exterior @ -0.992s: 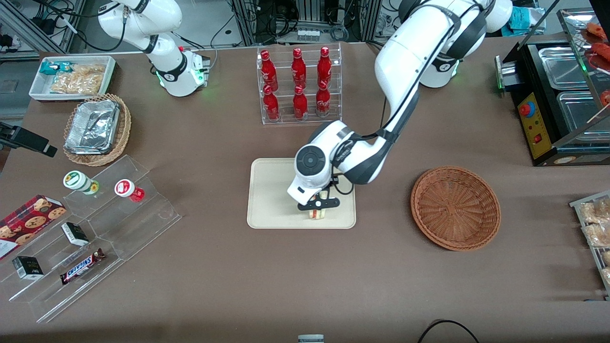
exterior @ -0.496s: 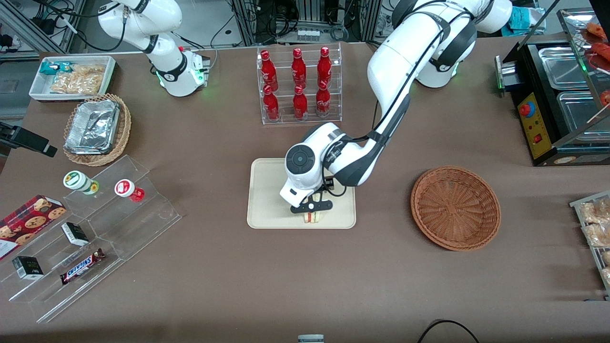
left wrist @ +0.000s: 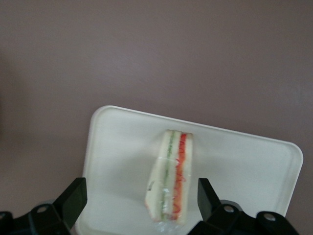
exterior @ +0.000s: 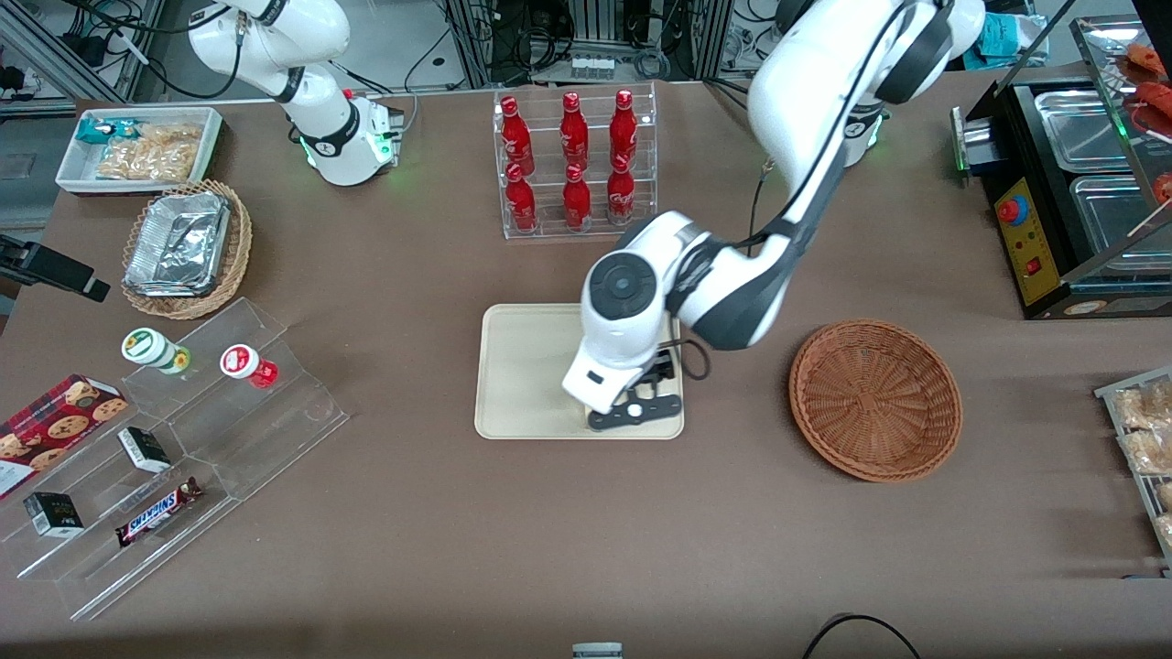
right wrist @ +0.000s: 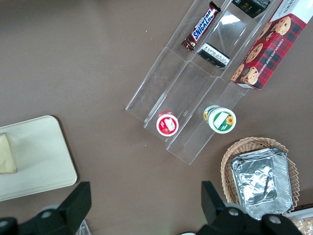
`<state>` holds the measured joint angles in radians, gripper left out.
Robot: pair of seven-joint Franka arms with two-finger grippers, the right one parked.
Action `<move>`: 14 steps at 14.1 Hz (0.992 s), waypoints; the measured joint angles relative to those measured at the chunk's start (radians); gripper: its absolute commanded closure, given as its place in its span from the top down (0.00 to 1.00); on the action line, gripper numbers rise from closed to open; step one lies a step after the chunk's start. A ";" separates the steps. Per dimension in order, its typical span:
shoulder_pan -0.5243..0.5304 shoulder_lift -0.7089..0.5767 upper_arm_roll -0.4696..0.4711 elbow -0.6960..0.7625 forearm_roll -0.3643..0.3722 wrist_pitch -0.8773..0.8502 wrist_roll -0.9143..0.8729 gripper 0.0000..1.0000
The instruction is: Place sandwich from basket to tray
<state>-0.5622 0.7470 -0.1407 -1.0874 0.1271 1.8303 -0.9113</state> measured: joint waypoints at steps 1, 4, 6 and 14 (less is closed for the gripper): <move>0.027 -0.039 0.001 -0.002 0.002 -0.049 0.001 1.00; 0.136 -0.174 0.004 -0.078 0.003 -0.125 0.117 1.00; 0.226 -0.277 0.005 -0.177 -0.001 -0.153 0.264 1.00; 0.543 -0.501 0.006 -0.259 -0.093 -0.428 0.669 1.00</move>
<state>-0.0196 0.2463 -0.1344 -1.3468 0.0345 1.4025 -0.2424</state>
